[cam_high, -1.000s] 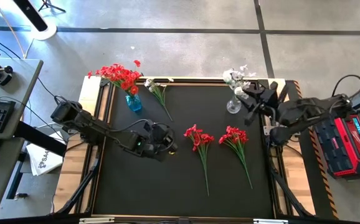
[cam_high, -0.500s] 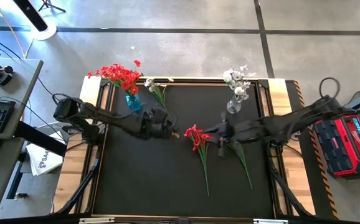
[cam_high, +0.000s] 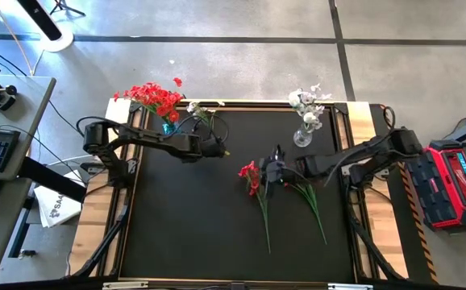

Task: Sort flowers into vase by color
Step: Move the white flowers to the center of the table

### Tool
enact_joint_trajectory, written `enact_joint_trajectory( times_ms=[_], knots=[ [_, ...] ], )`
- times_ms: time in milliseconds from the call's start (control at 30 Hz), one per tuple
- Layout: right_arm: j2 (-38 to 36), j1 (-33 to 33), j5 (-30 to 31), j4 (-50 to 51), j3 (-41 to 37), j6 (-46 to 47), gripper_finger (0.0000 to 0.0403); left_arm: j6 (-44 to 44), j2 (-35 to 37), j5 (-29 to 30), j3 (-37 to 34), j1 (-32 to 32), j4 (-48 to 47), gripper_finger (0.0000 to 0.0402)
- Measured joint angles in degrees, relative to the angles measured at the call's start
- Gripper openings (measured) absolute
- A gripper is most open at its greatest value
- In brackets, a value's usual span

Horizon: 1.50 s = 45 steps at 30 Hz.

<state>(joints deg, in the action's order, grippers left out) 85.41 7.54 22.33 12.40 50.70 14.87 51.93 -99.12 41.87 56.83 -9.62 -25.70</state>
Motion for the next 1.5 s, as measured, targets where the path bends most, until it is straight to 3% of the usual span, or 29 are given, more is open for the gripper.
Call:
enact_joint_trajectory(
  times_ms=[200, 333, 600, 833, 1133, 1500],
  knots=[
    [0.15, -8.8, -0.04, -11.77, 0.0, -8.27, 0.024, -0.21, -3.53, -3.14, -0.21, -3.15, 2.97, 0.0215],
    [0.15, -11.13, -0.18, -17.43, 0.0, -13.35, 0.0271, -2.52, -6.14, -5.71, -0.21, -5.59, 5.68, 0.0227],
    [0.15, -9.48, -0.31, -19.16, 0.0, -14.5, 0.0263, -9.29, -10.74, -5.03, -0.1, -9.3, 13.54, 0.0227],
    [0.15, -1.96, 0.75, -19.16, 0.0, -12.34, 0.0254, -17.91, -10.96, -10.51, -0.07, -9.55, 15.5, 0.0209],
    [0.15, 9.11, 2.53, -18.36, 0.0, -12.74, 0.0254, -16.77, -10.41, -14.65, 0.01, 0.77, 13.13, 0.012],
    [-0.57, 12.89, 2.95, -12.28, 0.02, -12.32, 0.0254, -3.01, -5.33, -11.75, -0.32, 18.5, -6.2, 0.0041]
  ],
)
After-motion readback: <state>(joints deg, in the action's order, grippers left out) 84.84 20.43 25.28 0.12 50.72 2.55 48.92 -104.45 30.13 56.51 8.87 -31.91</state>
